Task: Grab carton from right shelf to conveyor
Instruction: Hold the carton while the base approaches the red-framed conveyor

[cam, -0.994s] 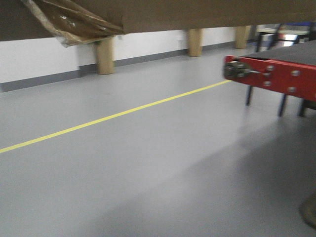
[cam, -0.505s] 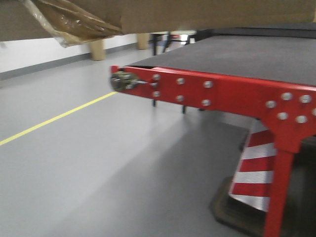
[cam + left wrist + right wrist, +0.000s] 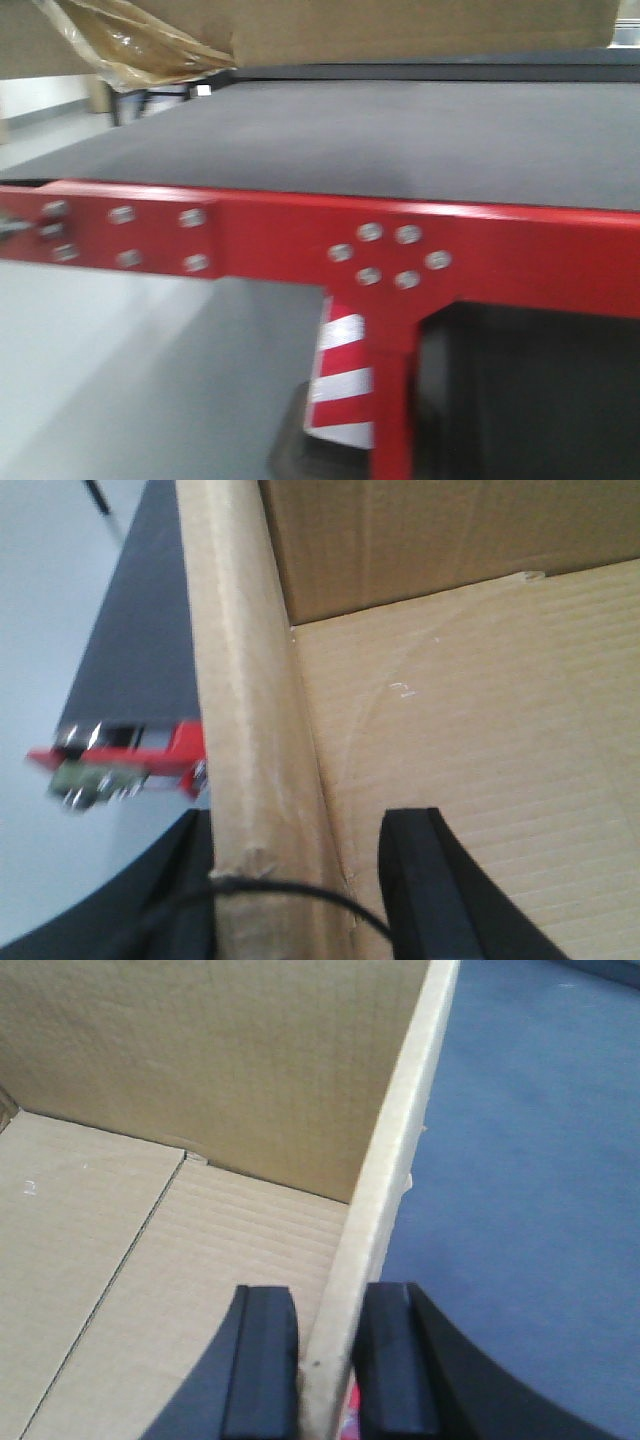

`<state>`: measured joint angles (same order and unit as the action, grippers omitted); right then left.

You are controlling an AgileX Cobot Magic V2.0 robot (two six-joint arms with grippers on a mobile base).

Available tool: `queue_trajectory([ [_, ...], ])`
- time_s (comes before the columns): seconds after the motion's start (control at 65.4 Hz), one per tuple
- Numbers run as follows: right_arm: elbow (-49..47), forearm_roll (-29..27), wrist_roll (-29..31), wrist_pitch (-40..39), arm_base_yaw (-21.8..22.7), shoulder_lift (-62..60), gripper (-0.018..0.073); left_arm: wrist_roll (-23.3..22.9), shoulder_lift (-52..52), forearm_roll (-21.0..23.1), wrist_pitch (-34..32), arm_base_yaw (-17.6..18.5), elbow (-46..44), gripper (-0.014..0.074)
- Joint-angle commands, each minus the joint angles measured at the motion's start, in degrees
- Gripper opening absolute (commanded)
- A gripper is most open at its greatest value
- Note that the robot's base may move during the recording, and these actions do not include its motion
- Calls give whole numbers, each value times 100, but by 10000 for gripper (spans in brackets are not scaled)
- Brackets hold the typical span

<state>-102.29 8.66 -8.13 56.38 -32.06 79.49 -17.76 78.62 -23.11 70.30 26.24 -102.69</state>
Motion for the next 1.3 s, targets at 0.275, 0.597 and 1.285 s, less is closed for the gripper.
queue_trajectory([
  [0.275, -46, 21, 129, -287, 3, -64, -58, 204, -64, -321, -139, 43, -38, -17],
  [0.597, -46, 21, 129, -287, 3, -64, -58, 204, -64, -321, -139, 43, -38, -17],
  [1.285, -46, 21, 129, -287, 3, -64, -58, 204, -64, -321, -139, 43, -38, -17],
])
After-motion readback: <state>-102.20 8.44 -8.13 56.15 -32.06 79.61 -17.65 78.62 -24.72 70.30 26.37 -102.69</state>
